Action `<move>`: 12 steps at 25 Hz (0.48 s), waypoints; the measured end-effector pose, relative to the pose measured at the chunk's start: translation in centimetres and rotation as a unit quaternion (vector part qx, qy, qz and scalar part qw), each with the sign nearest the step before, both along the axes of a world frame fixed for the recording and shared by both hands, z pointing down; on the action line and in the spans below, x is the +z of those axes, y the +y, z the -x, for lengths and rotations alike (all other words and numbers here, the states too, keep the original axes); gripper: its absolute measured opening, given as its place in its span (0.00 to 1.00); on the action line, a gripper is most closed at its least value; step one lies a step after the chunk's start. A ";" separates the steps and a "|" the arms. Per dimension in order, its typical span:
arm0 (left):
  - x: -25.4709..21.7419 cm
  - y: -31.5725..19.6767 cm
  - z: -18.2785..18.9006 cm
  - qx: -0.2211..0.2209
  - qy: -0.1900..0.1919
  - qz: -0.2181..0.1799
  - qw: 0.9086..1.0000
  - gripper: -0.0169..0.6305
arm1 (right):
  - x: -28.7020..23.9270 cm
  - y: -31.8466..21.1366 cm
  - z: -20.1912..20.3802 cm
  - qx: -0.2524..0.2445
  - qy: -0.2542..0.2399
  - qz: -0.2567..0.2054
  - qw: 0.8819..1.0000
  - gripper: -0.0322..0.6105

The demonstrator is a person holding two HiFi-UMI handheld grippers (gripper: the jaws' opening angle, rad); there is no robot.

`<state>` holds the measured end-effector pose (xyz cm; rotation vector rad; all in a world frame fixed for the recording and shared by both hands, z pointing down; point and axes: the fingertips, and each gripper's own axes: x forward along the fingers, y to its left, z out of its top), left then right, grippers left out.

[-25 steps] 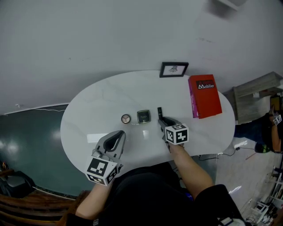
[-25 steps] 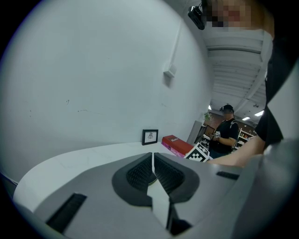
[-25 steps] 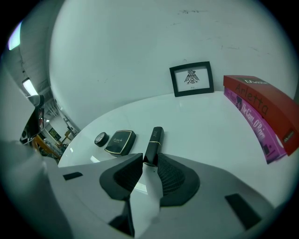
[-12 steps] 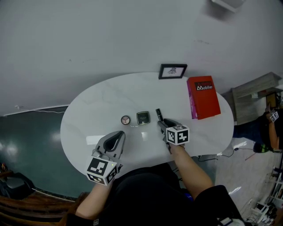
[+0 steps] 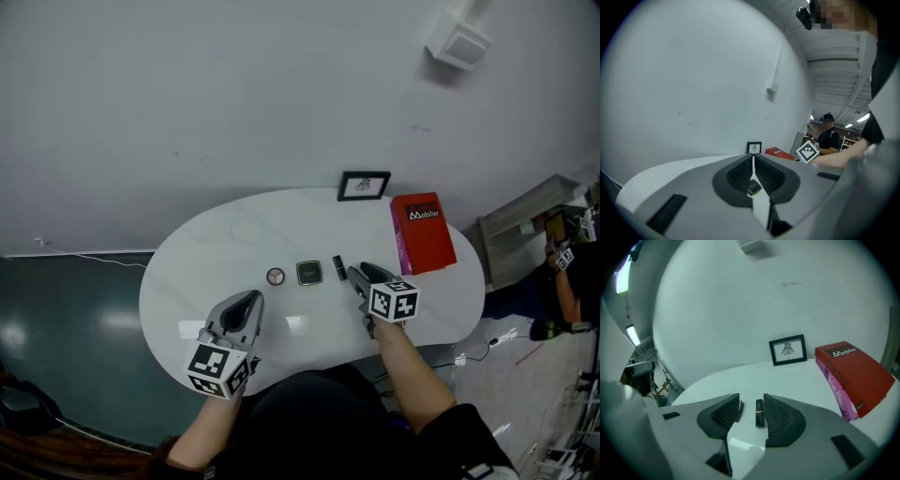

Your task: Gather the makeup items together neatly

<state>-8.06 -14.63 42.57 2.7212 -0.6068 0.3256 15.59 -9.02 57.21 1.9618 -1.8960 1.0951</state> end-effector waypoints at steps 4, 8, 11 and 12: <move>-0.8 0.3 0.6 0.004 0.011 -0.012 1.000 0.06 | -4.2 -0.7 2.2 -0.020 -0.002 -0.048 0.999 0.30; -2.2 1.4 0.8 -0.002 0.023 -0.026 0.999 0.06 | -7.5 -0.7 5.2 -0.073 0.001 -0.080 0.994 0.28; -3.0 2.2 0.9 -0.014 0.023 -0.037 0.999 0.06 | -9.9 -0.8 6.2 -0.098 0.007 -0.110 0.989 0.27; -3.3 2.4 0.7 -0.017 0.018 -0.041 0.999 0.06 | -10.7 -0.9 6.4 -0.107 0.006 -0.121 0.987 0.27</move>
